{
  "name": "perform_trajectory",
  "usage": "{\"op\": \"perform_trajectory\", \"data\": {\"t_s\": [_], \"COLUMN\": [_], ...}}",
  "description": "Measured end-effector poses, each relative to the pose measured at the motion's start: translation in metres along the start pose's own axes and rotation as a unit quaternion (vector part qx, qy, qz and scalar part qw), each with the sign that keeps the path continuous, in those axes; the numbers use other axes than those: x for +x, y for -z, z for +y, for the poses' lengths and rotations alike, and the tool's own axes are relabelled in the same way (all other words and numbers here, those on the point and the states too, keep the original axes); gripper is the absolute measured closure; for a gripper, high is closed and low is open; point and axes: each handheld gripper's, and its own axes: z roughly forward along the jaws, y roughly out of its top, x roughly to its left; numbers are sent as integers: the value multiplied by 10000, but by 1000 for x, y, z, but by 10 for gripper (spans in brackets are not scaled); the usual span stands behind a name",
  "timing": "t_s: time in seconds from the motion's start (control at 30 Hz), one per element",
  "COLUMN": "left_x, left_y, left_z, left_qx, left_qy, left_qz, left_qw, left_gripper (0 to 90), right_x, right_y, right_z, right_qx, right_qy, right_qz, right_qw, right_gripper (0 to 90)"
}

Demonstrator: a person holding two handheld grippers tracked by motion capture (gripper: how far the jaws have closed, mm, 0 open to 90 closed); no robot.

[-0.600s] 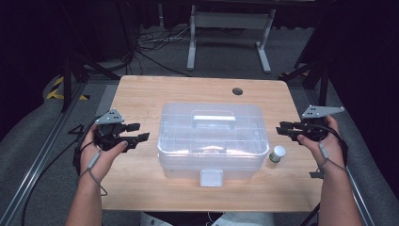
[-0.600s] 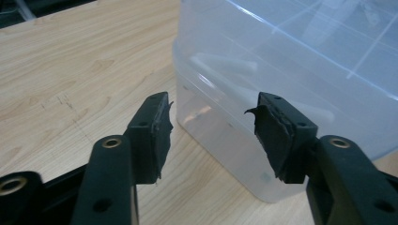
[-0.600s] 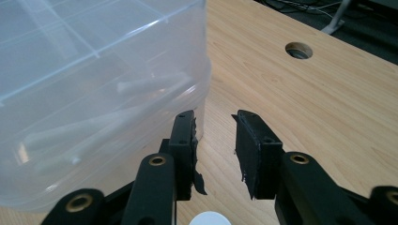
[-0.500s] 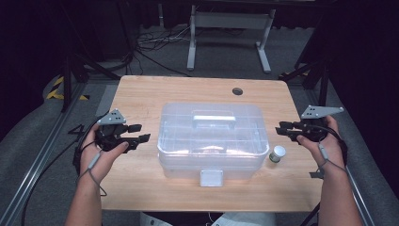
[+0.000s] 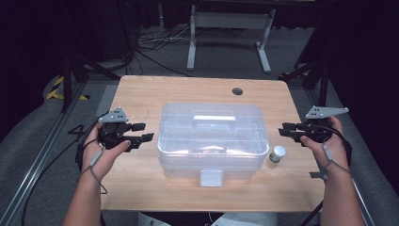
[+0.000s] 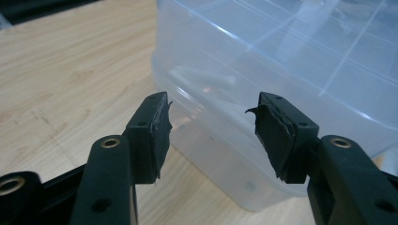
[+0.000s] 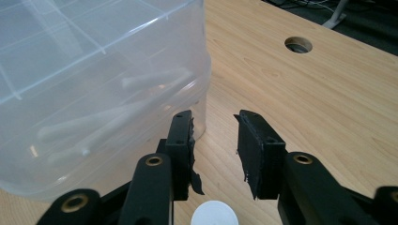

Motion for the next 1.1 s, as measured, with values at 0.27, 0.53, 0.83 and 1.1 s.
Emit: {"op": "perform_trajectory", "data": {"t_s": [0.27, 0.53, 0.83, 1.1], "left_x": [-8, -22, -30, -33], "left_y": [8, -4, -20, -26], "left_z": [26, 55, 78, 88], "left_qx": [21, 3, 26, 33], "left_qy": [-260, -498, -660, -711], "left_qz": [-120, -466, -635, -718], "left_qw": [9996, 9977, 9958, 9949], "left_gripper": [459, 449, 442, 427], "right_x": [0, 1, 5, 7], "right_y": [2, 3, 6, 3], "right_z": [-6, -11, -17, -22], "right_qx": [83, 87, 119, 190], "right_qy": [-65, -127, -201, -231], "right_qz": [-41, -42, -79, -68], "right_qw": [9999, 9999, 9997, 9995], "right_gripper": [654, 639, 628, 619]}}
